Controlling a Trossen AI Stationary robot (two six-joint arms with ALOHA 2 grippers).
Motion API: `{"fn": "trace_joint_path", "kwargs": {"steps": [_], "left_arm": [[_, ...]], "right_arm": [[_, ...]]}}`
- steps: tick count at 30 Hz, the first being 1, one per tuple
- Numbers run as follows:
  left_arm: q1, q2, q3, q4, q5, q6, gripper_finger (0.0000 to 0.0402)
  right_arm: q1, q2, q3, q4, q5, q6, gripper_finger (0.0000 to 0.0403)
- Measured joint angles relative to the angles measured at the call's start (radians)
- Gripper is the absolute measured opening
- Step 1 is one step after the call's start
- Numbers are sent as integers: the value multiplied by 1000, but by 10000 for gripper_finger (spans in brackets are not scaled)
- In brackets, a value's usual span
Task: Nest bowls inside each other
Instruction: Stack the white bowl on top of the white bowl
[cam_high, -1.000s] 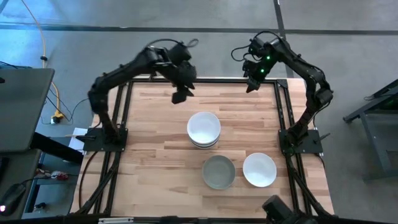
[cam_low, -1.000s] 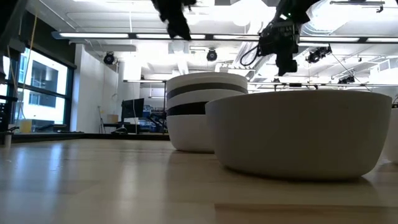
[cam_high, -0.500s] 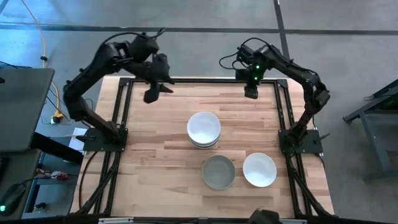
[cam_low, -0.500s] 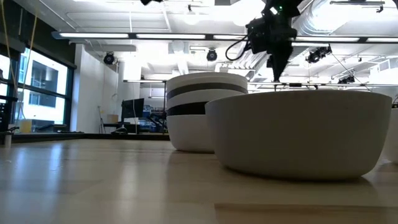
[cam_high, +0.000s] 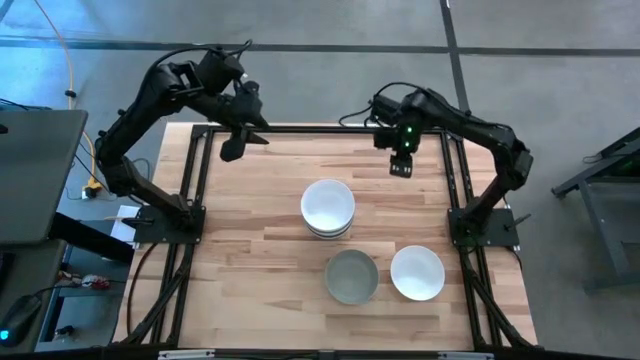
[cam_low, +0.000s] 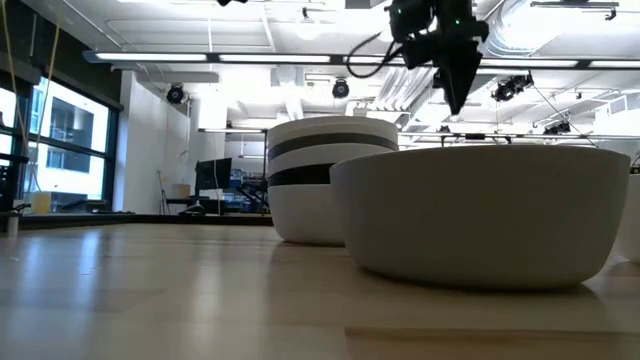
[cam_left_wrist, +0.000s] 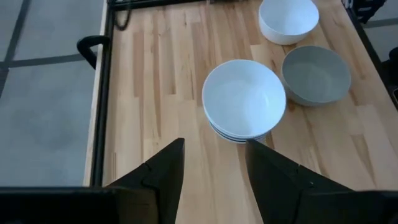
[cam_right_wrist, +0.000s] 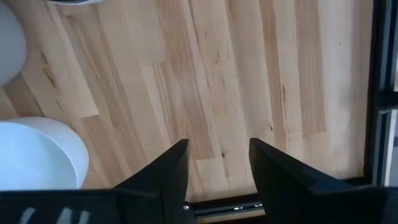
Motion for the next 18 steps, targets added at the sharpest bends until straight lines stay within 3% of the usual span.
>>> {"fn": "trace_joint_path", "kwargs": {"steps": [7,12,18], "left_arm": [[54,0,0,-38,108,47,159],[79,1,0,-65,119,85,159],[106,1,0,-58,173,136,159]], "right_arm": [[122,-32,-28,3,62,121,158],[178,-161,-241,0,63,252,158],[273,-308,-479,4,-10,463,158]]}}
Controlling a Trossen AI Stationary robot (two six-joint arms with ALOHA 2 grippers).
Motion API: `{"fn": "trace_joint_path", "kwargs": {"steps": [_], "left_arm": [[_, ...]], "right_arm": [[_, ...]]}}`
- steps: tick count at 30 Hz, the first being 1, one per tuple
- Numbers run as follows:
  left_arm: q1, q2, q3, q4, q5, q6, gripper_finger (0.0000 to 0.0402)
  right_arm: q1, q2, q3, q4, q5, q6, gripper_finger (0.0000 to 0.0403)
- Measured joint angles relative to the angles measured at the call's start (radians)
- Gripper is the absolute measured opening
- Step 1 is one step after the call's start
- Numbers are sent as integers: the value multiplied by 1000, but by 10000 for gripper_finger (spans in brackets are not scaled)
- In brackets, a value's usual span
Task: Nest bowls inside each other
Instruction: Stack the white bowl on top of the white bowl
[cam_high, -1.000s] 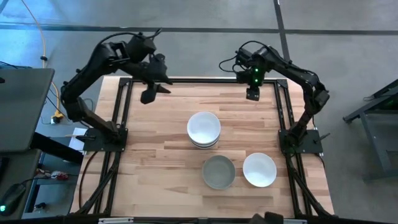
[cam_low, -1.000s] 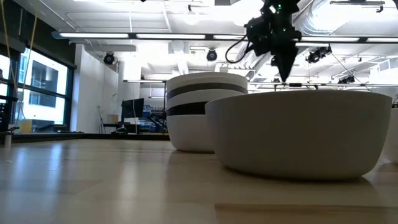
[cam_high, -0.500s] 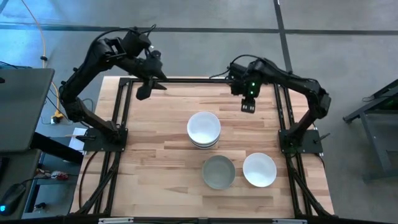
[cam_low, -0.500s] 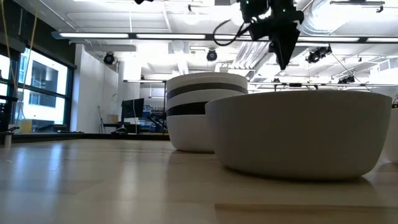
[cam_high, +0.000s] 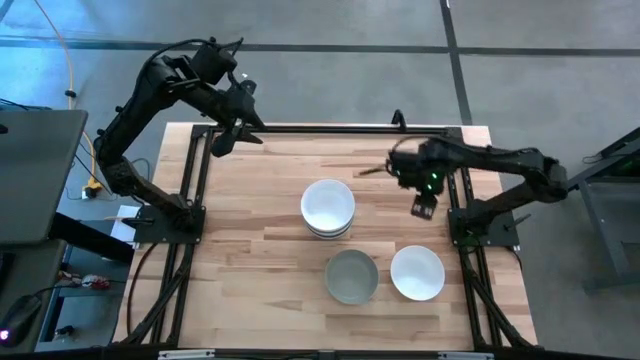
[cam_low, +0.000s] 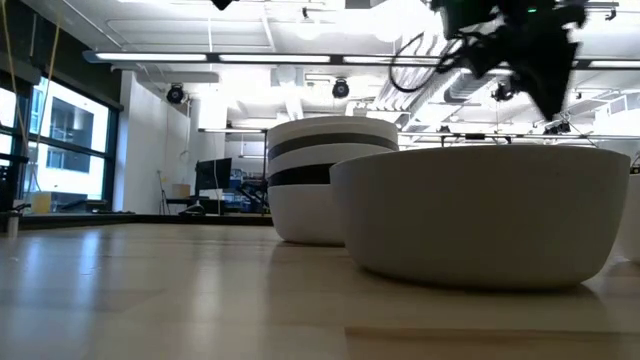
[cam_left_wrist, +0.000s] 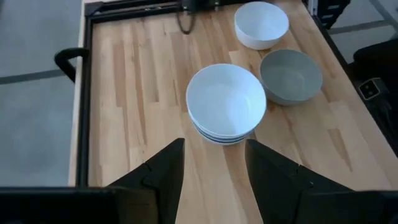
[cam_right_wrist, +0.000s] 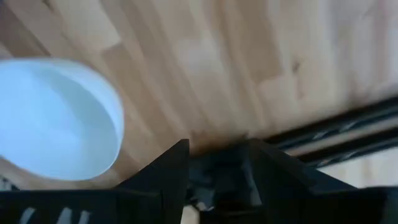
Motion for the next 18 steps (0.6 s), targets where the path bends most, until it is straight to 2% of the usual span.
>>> {"fn": "trace_joint_path", "kwargs": {"steps": [6,10,18], "left_arm": [[10,0,0,53,35,-24,159],[8,0,0,81,49,-38,159],[-7,4,0,104,49,-84,159]], "right_arm": [[167,-62,-105,83,-53,153,158],[276,-63,-127,137,-46,198,158],[409,-62,-214,259,-24,277,158]]}}
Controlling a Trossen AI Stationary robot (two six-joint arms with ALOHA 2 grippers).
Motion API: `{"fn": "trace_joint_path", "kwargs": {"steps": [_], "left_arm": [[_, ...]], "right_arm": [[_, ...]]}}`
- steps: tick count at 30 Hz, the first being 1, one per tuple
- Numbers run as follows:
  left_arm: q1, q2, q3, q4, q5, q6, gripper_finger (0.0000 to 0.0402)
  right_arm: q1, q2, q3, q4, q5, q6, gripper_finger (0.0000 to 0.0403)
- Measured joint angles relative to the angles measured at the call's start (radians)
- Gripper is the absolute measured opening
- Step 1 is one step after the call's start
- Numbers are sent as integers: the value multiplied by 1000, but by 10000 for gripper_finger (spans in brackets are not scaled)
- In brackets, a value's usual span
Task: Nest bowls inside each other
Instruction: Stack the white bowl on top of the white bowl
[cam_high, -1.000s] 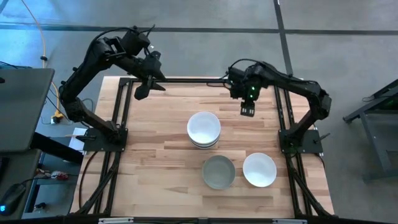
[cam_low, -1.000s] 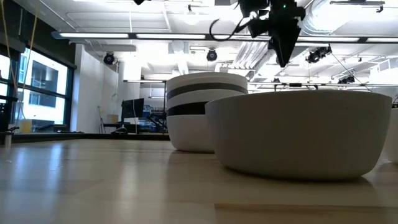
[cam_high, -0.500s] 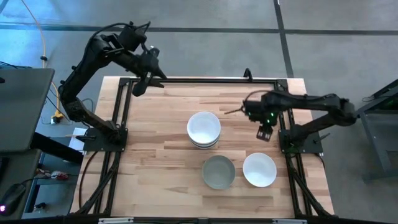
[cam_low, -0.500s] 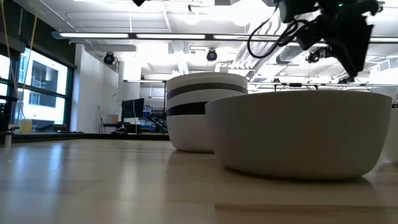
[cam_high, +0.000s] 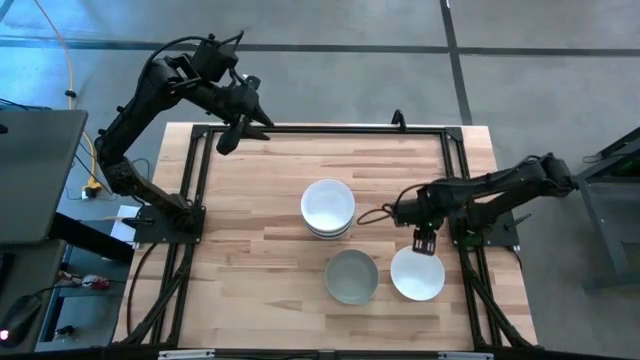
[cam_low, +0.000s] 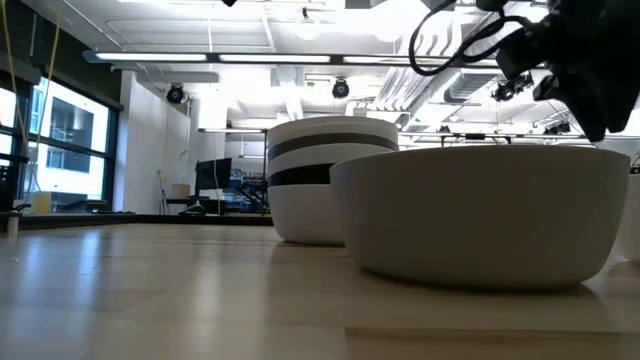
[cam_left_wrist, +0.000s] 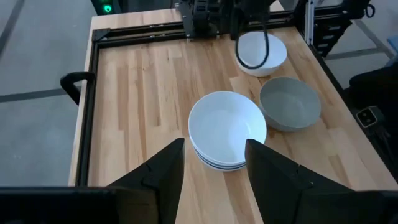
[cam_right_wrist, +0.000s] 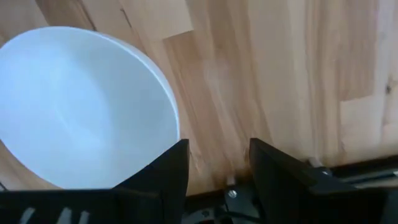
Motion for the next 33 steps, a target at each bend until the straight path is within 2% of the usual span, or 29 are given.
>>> {"fn": "trace_joint_path", "kwargs": {"steps": [12,20,33], "left_arm": [[1,0,0,-2,-1,-25,158],[0,0,0,-4,-1,-29,159],[1,0,0,-4,-2,-29,158]], "right_arm": [[101,1,-102,142,43,111,158],[127,5,-122,220,50,138,158],[137,5,-237,361,14,170,158]]}}
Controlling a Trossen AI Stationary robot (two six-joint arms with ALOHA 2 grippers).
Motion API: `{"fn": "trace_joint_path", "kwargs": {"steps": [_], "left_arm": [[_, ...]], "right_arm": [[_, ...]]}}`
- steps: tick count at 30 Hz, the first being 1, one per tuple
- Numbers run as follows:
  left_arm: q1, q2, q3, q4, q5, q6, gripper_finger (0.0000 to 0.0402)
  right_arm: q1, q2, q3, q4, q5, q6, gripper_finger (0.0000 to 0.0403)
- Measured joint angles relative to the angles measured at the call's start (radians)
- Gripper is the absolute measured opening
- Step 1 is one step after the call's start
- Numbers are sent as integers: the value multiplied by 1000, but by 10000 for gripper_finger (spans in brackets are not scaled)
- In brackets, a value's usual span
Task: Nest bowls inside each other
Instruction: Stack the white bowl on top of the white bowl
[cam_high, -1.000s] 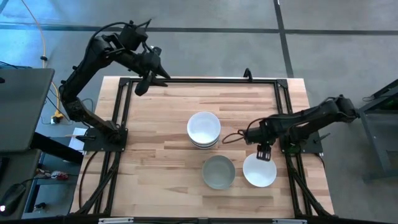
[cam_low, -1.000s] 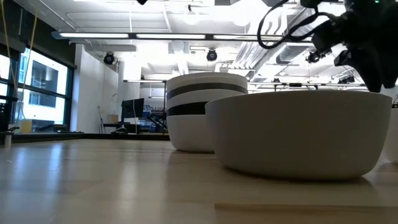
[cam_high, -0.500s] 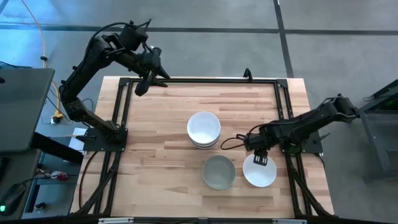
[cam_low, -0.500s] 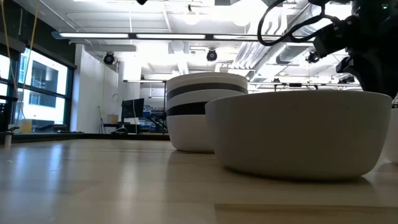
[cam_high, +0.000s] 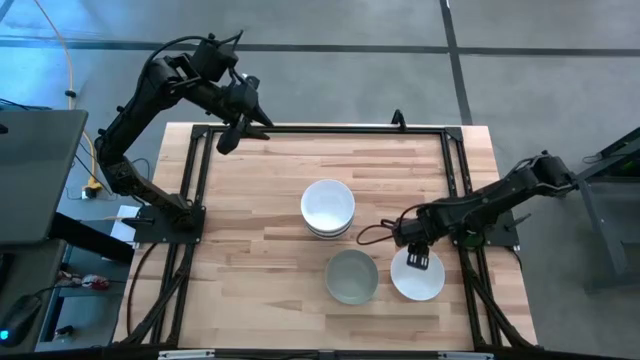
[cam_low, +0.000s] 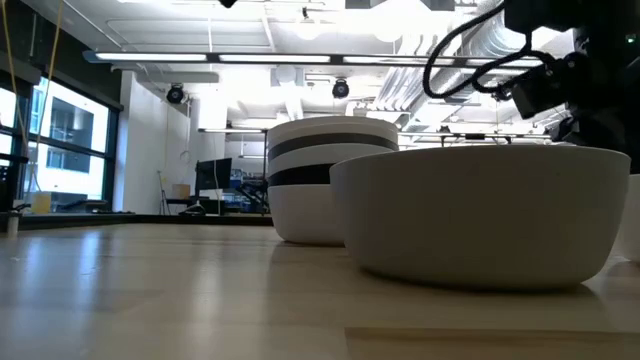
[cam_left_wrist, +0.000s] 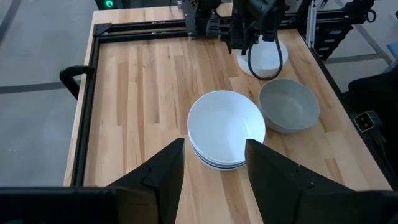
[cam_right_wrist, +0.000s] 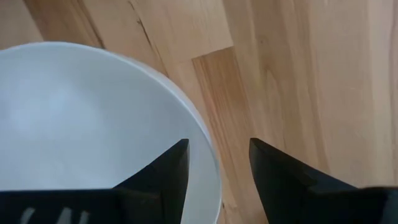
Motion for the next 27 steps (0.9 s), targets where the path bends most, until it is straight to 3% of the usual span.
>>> {"fn": "trace_joint_path", "kwargs": {"steps": [10,22,27], "left_arm": [[0,0,0,0,0,-1,158],[0,0,0,0,0,-1,159],[0,0,0,0,0,-3,158]], "right_arm": [[0,0,-21,29,2,-25,145],[0,0,-21,35,1,-45,10],[0,0,-20,43,2,-55,8]]}}
